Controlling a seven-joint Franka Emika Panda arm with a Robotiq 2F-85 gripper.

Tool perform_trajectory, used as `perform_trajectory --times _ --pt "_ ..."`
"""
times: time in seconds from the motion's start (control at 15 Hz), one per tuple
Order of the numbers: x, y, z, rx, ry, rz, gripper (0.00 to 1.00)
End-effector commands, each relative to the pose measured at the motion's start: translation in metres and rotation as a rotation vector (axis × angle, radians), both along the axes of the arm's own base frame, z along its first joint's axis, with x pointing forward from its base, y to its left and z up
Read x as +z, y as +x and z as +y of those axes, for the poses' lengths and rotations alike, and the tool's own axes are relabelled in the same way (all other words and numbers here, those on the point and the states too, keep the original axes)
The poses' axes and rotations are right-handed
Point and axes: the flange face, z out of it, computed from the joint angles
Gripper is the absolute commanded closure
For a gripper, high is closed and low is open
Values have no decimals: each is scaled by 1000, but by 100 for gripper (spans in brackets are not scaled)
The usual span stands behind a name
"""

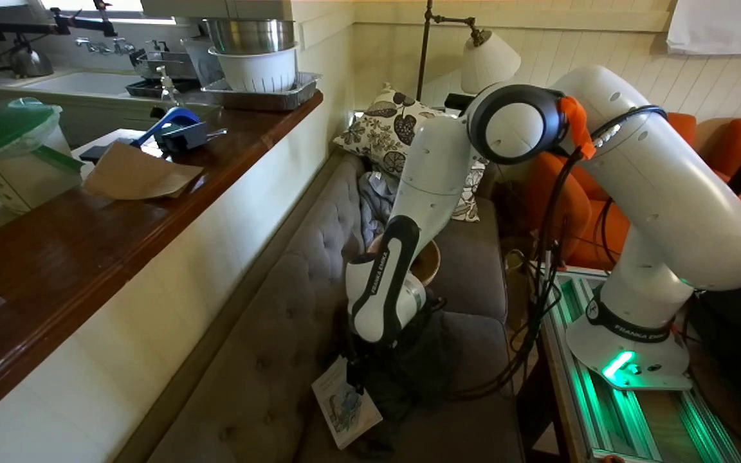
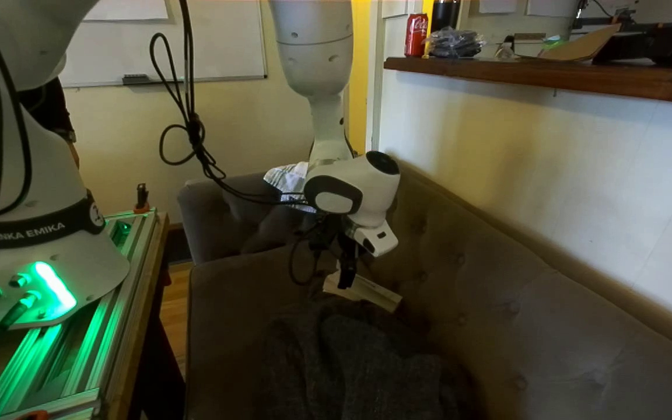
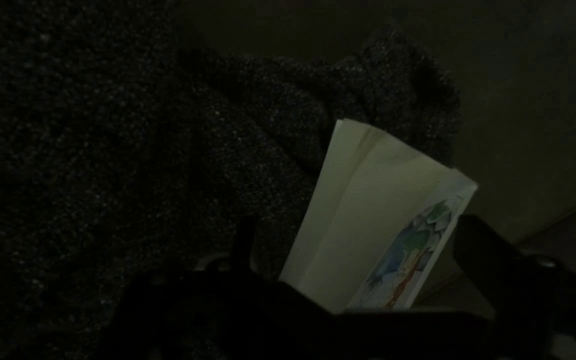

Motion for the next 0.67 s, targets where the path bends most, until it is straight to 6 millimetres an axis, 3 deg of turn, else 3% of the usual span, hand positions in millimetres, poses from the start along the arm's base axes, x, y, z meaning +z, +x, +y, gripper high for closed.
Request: perform_trajectory --times 0.0,0.6 --pt "-30 22 -4 -22 10 -6 0" --pt "-81 58 -10 -82 39 8 0"
